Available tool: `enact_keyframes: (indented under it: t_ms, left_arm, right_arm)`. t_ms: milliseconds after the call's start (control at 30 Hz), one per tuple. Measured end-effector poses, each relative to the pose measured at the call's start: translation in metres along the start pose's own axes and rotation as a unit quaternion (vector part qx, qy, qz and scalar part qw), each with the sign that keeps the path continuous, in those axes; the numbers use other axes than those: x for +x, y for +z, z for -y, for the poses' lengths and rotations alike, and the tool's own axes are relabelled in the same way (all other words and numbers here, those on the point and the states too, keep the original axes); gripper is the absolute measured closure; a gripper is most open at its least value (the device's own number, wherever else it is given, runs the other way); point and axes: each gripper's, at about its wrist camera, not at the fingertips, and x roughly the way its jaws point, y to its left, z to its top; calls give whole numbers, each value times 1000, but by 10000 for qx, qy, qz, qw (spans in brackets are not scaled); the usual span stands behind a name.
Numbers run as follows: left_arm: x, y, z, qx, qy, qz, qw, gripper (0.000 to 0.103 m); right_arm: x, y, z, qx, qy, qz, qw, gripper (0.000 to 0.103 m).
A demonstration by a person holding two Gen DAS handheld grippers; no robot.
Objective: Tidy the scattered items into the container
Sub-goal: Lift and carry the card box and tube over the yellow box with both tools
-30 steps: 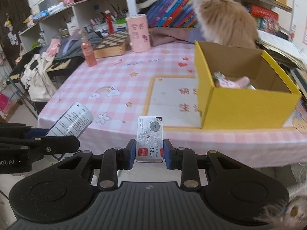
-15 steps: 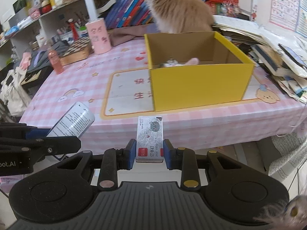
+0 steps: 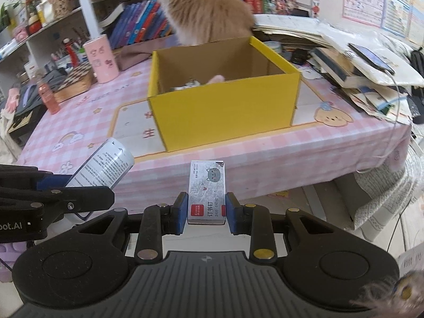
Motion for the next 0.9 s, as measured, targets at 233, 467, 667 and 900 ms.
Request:
enact_keyframes:
  t_ms: [233,467,667,900]
  left_arm:
    - [14,6,9,76,-114,-97,9999,72]
    - [26,12,15,137,-205,-163,9996,72]
    - [33,16,15,162,-246,-181,9994,72]
    - [38,25,13,177,-250,-102,9995,72]
  right_arm:
    - [1,0,15,119,-90,-30,9999,75]
    - [3,2,25,191,-156,-60,9997,75]
    - [7,5,30,221,-183,-83,9996,75]
    - [14,14,33,142,-130,-28,9998,75]
